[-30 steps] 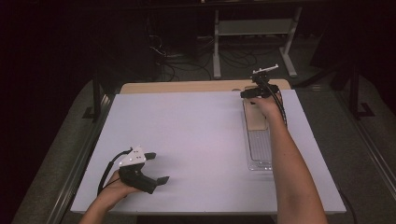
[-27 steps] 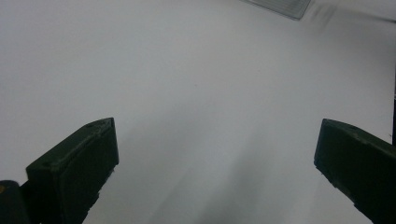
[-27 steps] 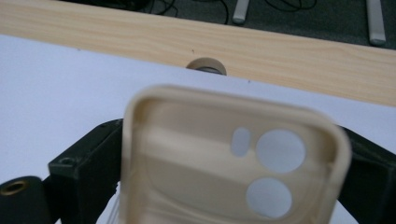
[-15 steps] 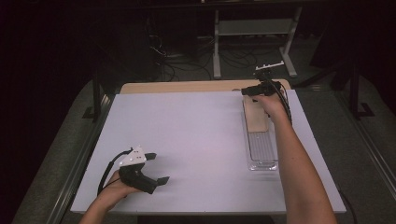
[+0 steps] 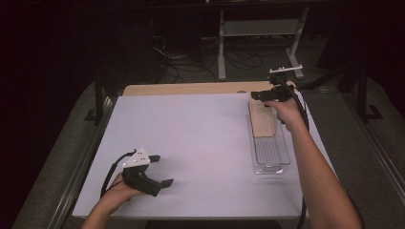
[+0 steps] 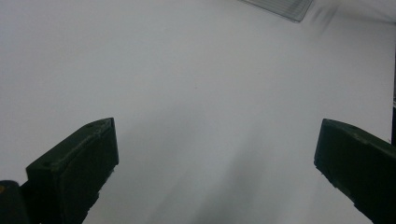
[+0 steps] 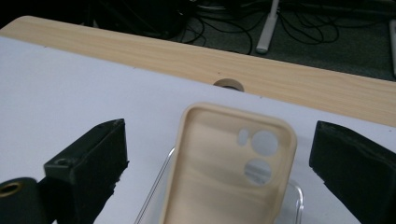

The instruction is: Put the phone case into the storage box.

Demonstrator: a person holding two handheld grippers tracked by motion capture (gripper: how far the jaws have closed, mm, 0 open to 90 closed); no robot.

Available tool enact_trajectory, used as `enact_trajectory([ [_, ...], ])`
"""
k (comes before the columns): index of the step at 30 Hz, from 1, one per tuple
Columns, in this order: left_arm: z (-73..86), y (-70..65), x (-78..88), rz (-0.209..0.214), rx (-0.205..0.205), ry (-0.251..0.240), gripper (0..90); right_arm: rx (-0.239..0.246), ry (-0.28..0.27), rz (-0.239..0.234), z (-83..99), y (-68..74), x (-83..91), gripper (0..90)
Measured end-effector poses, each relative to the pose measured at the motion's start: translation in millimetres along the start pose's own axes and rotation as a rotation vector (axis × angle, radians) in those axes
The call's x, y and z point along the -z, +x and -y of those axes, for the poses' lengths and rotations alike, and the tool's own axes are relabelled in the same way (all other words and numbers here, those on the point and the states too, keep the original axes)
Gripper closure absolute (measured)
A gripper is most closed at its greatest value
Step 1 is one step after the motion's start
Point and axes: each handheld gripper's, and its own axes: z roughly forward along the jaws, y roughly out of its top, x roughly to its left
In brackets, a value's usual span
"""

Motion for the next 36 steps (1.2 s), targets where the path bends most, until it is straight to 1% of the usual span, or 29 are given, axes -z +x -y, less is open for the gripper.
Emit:
enact_trajectory([
  [2, 0.3, 1.6, 1.1, 0.002, -0.006, 0.011, 0.0, 0.013, -0.008, -0.015, 4.4, 2.1, 5.4, 3.9],
  [3, 0.4, 2.2, 1.4, 0.004, -0.001, 0.011, 0.0, 0.018, -0.015, -0.025, 7.2, 3.2, 8.3, 4.0],
  [5, -0.5, 3.9, 2.1, 0.001, -0.008, 0.020, 0.0, 0.022, -0.027, -0.042, 12.9, 5.6, 13.5, 4.1],
  [7, -2.4, 5.0, 3.6, 0.001, -0.006, 0.015, 0.0, 0.033, -0.030, -0.053, 18.5, 8.6, 18.2, 4.1],
  [9, -4.3, 6.4, 5.5, 0.000, -0.016, 0.018, 0.0, 0.049, -0.038, -0.069, 23.8, 11.8, 22.9, 4.1],
  [14, -7.6, 8.3, 8.2, 0.009, -0.021, 0.025, 0.0, 0.074, -0.061, -0.113, 36.2, 21.4, 35.7, 4.1],
  [16, -8.5, 8.4, 8.7, 0.016, -0.026, 0.027, 0.0, 0.072, -0.062, -0.133, 42.3, 25.7, 40.6, 4.1],
  [23, -12.5, 7.0, 8.9, 0.038, -0.036, 0.037, 0.0, 0.115, -0.073, -0.199, 66.4, 38.0, 56.3, 4.3],
  [25, -13.4, 6.3, 7.8, 0.045, -0.032, 0.039, 0.0, 0.124, -0.076, -0.209, 71.6, 40.1, 60.1, 4.3],
  [26, -13.9, 6.7, 7.3, 0.048, -0.039, 0.043, 0.0, 0.133, -0.079, -0.215, 73.9, 40.4, 61.9, 4.3],
  [30, -16.4, 6.8, 4.7, 0.052, -0.041, 0.048, 0.0, 0.123, -0.078, -0.239, 83.2, 42.3, 67.3, 4.4],
  [31, -16.9, 7.0, 3.8, 0.051, -0.042, 0.041, 0.0, 0.128, -0.081, -0.243, 85.7, 42.3, 68.2, 4.4],
  [32, -17.6, 6.4, 3.9, 0.054, -0.030, 0.043, 0.0, 0.134, -0.085, -0.248, 88.0, 42.6, 69.1, 4.4],
  [34, -20.0, 7.8, 4.7, 0.055, -0.041, 0.048, 0.0, 0.137, -0.086, -0.256, 92.6, 43.4, 71.4, 4.5],
  [36, -22.3, 8.5, 5.5, 0.053, -0.040, 0.048, 0.0, 0.142, -0.085, -0.263, 96.7, 43.5, 73.5, 4.5],
])
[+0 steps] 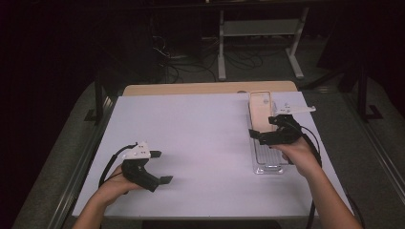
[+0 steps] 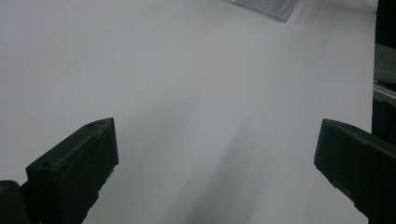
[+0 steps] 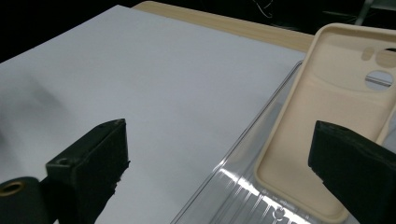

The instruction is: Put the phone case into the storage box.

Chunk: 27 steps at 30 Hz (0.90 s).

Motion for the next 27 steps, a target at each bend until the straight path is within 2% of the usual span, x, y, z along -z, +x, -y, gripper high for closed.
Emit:
enact_trajectory([
  [4, -3.8, 2.6, 1.6, -0.006, -0.008, 0.000, 0.0, -0.004, -0.004, -0.018, 5.6, 4.3, 4.6, 4.6],
  [6, -5.7, 2.8, 1.8, -0.011, 0.003, -0.002, 0.0, 0.001, -0.007, -0.025, 8.0, 5.8, 6.3, 4.6],
  [7, -7.3, 3.8, 2.1, -0.015, -0.010, -0.005, 0.0, 0.002, -0.006, -0.030, 9.2, 6.7, 7.2, 4.6],
  [9, -10.1, 3.7, 2.0, -0.014, 0.001, -0.008, 0.0, 0.010, -0.009, -0.037, 11.4, 8.3, 9.1, 4.6],
  [13, -14.1, 5.9, 2.6, -0.007, -0.010, -0.007, 0.0, 0.018, -0.018, -0.058, 15.3, 12.9, 12.3, 4.5],
  [19, -13.1, 3.4, 4.0, 0.002, -0.001, -0.010, 0.0, 0.034, -0.006, -0.089, 25.1, 19.8, 15.9, 4.3],
  [24, -12.2, 2.7, 7.6, -0.001, -0.018, -0.003, 0.0, 0.041, -0.005, -0.104, 35.2, 22.7, 20.4, 4.7],
  [27, -11.8, 2.5, 10.0, -0.002, -0.004, -0.015, 0.0, 0.043, 0.003, -0.110, 41.2, 24.1, 23.2, 4.8],
])
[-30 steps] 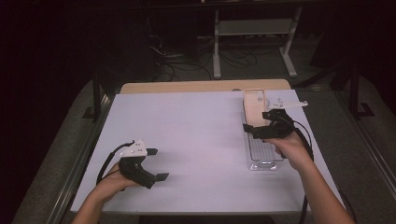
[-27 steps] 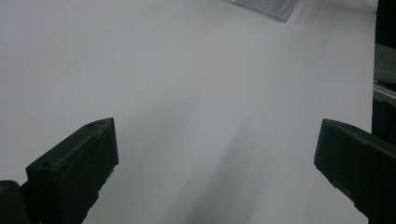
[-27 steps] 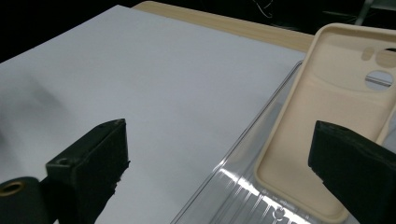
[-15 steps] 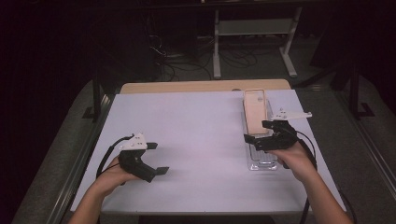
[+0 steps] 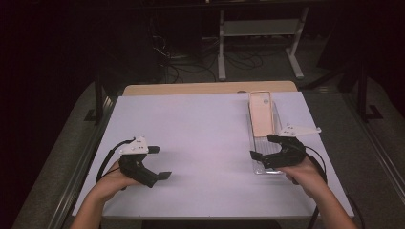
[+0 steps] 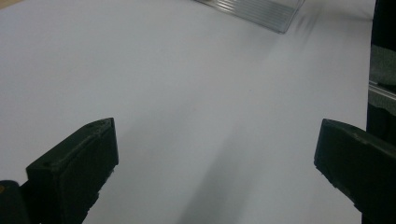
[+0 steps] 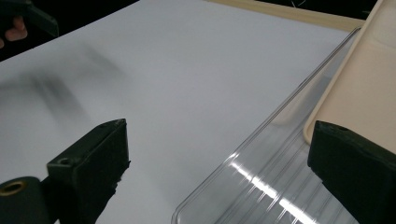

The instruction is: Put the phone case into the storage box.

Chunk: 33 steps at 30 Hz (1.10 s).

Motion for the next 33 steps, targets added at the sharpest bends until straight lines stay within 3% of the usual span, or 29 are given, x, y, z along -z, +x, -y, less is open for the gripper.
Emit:
enact_trajectory([
  [11, -0.8, 3.1, 6.5, 0.003, 0.010, -0.024, 0.0, 0.006, 0.006, -0.020, 12.7, 4.0, 4.4, 5.2],
  [17, -1.0, 2.6, 7.4, 0.010, -0.001, -0.024, 0.0, 0.055, 0.043, -0.010, 18.1, 8.3, -0.2, 5.4],
  [33, 0.0, 1.8, 5.0, 0.018, -0.004, -0.017, 0.0, 0.050, 0.040, -0.016, 18.3, 7.3, 0.1, 5.6],
])
